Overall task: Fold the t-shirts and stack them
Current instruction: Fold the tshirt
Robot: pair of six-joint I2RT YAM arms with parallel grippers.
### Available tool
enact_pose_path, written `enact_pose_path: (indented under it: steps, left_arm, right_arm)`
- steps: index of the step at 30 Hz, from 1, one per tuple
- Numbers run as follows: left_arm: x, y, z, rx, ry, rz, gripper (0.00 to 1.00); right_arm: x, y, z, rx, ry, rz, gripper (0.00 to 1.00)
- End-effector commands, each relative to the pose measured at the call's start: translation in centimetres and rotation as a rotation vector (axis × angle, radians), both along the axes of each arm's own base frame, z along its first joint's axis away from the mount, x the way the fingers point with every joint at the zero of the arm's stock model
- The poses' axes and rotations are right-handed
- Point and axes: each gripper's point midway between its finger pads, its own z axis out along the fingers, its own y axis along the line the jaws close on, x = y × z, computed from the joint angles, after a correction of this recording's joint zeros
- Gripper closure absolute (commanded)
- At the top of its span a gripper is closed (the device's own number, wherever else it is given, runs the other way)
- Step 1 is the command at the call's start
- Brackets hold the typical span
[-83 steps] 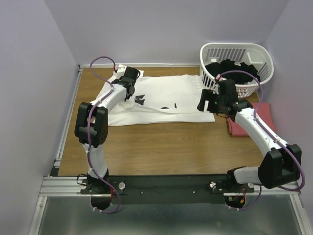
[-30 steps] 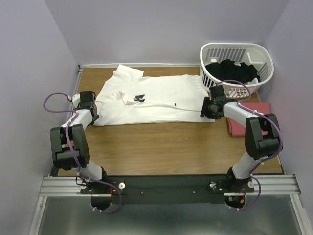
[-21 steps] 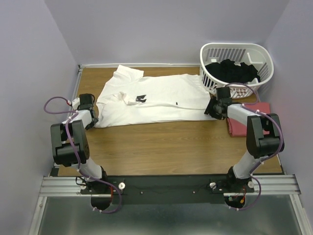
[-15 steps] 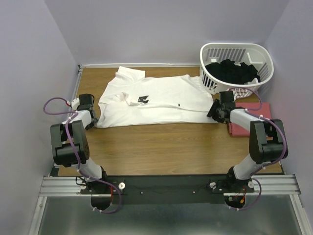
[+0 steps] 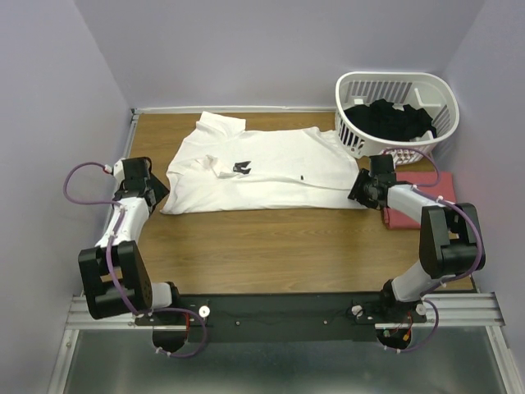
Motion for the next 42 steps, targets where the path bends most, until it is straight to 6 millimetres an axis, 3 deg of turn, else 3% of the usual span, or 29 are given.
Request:
enact_pose_path:
  steps: [1, 5, 10, 19, 25, 30, 37, 42]
  left_arm:
    - [0.2, -1.9, -1.3, -0.082, 0.02, -0.047, 0.24]
    - [0.0, -3.2, -3.2, -0.125, 0.066, -0.061, 0.32]
    - [0.4, -4.1, -3.9, -0.132, 0.072, -0.074, 0.42]
    - [0.2, -3.6, -5.7, -0.121, 0.12, -0.021, 0.43]
    - [-0.2, -3.1, -5.8, -0.105, 0.126, 0.021, 0.43]
    - [-0.8, -2.5, -5.9, -0.083, 0.144, 0.05, 0.55]
    - [-1.9, -0.2, -6.1, -0.024, 0.196, 0.115, 0.86]
    - [-3.4, 1.5, -6.1, -0.013, 0.214, 0.161, 0.96]
  right_arm:
    - [-3.6, -0.4, -2.6, -0.016, 0.16, 0.009, 0.44]
    - [-3.7, -0.6, -2.6, -0.024, 0.16, 0.002, 0.44]
    - [-3.7, -0.6, -2.7, -0.023, 0.161, 0.001, 0.44]
    - [-3.8, -0.9, -2.7, -0.035, 0.162, -0.004, 0.43]
    - [-3.8, -0.9, -2.8, -0.037, 0.163, -0.005, 0.43]
    - [-3.8, -0.9, -2.8, -0.038, 0.166, -0.004, 0.43]
    - [-4.1, -1.7, -3.1, -0.071, 0.177, -0.031, 0.43]
    - [-5.2, -2.1, -3.8, -0.088, 0.236, -0.051, 0.44]
